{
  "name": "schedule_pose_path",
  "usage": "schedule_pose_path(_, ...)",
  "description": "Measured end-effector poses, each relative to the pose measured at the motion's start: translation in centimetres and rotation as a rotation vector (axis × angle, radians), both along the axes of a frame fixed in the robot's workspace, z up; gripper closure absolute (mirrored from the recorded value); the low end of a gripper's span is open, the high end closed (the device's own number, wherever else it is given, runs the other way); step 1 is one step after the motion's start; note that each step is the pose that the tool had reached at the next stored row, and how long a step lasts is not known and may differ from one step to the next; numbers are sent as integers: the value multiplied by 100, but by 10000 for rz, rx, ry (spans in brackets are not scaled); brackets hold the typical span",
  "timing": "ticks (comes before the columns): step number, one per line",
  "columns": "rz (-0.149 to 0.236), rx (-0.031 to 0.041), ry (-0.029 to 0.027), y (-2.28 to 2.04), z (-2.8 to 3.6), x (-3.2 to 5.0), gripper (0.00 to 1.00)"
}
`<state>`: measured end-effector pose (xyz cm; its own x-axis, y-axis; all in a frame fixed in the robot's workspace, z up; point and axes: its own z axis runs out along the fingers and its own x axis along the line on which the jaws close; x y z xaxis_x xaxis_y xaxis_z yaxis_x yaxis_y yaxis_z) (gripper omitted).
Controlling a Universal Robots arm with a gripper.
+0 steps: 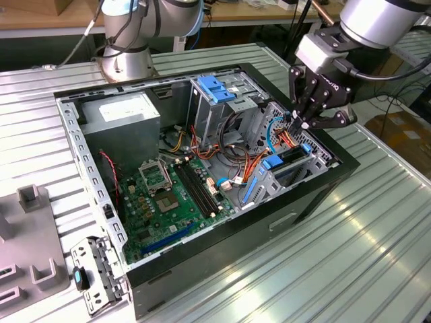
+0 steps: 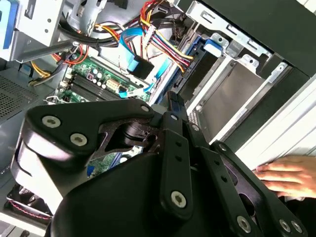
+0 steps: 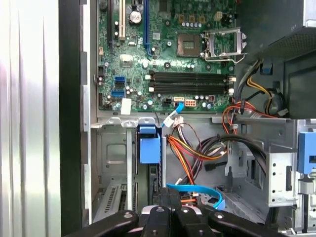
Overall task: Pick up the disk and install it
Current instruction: 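Insert the second disk wire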
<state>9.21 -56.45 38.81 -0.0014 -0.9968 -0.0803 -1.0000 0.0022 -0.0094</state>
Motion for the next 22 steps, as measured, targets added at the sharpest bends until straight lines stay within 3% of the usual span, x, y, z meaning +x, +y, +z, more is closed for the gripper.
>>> schedule_pose_path(2,2,-29,0,23,7,0,89)
schedule_pose_path(4,0,-114,0,129,18,-1,89)
schedule_pose_path(5,0,-147,0,160,23,-1,89)
schedule_pose_path(6,2,-223,3,200,38,2,89)
schedule_pose_path(7,1,-259,9,213,49,5,89)
schedule_pose_path(10,-3,-290,33,235,78,23,89)
schedule_pose_path(14,-7,-296,68,296,88,42,89)
schedule_pose_path(19,-6,-309,103,423,88,64,89)
schedule_pose_path(21,-6,-406,118,458,89,78,89)
schedule_pose_path(22,-8,-511,119,469,88,82,89)
